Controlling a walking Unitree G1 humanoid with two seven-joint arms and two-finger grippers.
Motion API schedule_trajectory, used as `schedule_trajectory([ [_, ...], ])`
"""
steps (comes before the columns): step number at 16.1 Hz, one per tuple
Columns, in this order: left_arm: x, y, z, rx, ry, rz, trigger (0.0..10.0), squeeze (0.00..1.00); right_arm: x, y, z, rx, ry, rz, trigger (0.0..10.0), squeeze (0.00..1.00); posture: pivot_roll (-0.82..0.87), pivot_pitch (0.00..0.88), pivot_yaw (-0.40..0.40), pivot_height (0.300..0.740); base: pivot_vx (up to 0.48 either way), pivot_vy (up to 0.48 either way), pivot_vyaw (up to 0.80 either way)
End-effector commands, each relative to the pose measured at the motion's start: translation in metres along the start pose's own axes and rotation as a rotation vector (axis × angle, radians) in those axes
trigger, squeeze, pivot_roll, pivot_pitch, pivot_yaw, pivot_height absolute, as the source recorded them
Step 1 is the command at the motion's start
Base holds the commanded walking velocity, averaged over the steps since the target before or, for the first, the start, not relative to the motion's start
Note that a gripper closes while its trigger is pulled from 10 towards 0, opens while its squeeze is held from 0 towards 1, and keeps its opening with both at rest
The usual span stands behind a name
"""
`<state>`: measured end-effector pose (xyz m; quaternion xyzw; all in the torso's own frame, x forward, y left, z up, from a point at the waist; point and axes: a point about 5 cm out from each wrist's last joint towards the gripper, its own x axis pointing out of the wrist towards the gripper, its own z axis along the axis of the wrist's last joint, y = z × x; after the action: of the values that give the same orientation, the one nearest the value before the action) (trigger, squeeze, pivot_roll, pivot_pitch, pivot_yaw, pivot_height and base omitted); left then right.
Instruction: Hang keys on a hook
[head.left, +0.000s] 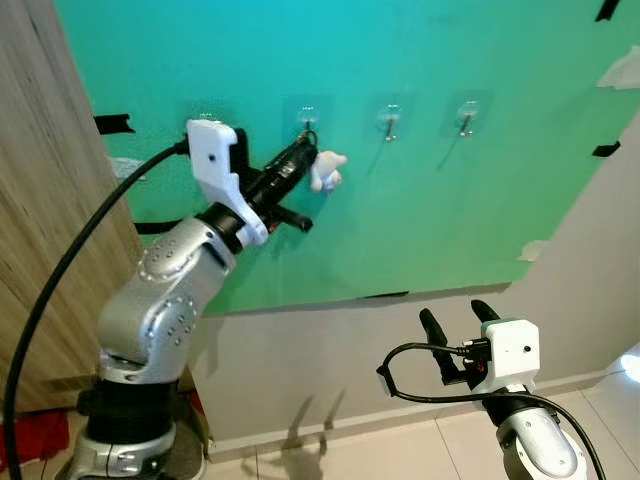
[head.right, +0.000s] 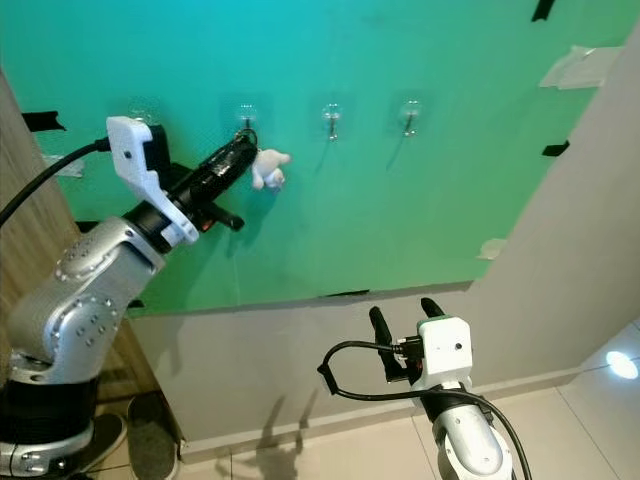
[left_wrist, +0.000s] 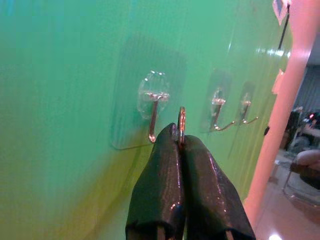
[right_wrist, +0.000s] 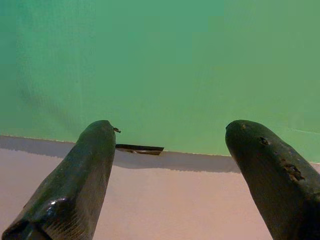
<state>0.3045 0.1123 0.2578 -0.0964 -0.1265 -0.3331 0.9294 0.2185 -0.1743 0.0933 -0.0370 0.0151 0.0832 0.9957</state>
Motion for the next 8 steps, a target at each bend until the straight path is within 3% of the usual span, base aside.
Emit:
schedule_trajectory([
  [1, -0.001, -0.003, 0.0, -0.026, 0.001, -0.004, 10.0, 0.0, 0.0, -0.003, -0.002, -0.012, 0.003, -0.004, 10.0, 0.0, -0.04, 0.0, -0.056, 0.74, 0.0, 0.0, 0.0],
  [3, -0.003, -0.001, -0.002, -0.071, 0.0, 0.007, 10.0, 0.0, 0.0, -0.004, -0.002, -0.013, 0.004, -0.002, 10.0, 0.0, -0.04, 0.0, -0.057, 0.74, 0.0, 0.0, 0.0],
  [8, -0.007, 0.008, -0.014, -0.316, -0.015, 0.065, 10.0, 0.0, 0.001, -0.003, -0.003, -0.015, 0.005, 0.004, 10.0, 0.0, -0.04, 0.0, -0.059, 0.74, 0.0, 0.0, 0.0],
])
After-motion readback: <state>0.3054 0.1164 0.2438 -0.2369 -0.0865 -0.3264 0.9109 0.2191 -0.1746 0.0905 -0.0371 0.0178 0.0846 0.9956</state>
